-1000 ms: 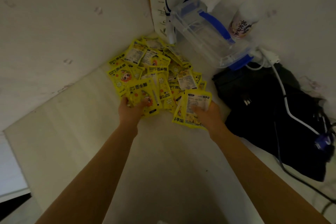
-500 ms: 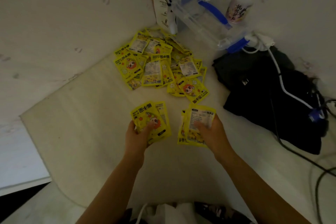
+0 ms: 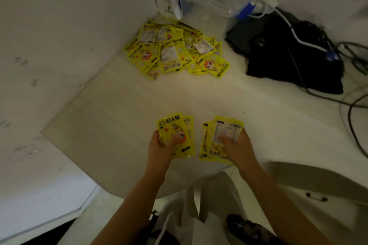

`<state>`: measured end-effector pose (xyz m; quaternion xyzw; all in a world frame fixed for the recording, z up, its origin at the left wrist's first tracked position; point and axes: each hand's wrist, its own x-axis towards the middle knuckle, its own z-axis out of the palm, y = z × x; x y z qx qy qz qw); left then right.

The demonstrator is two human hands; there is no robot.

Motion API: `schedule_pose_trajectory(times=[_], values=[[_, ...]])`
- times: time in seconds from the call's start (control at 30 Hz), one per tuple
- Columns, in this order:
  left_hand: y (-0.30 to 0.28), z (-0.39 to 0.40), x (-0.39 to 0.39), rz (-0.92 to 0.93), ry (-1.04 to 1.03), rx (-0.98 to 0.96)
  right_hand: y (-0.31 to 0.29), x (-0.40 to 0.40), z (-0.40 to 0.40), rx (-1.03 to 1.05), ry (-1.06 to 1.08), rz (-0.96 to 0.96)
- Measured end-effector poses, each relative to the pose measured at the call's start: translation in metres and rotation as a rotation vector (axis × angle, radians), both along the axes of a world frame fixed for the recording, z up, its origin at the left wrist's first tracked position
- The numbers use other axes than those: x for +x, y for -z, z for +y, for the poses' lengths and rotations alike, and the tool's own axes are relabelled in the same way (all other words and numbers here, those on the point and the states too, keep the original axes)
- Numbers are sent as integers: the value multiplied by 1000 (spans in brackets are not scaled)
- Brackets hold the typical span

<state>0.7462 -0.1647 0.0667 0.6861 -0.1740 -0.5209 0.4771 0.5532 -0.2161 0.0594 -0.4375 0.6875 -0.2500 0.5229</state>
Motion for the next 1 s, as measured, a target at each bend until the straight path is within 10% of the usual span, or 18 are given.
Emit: schedule_pose_trajectory(times=[1.0], values=[[6,231,-259,-171,930,0,0,-219,396,76,890,-81]])
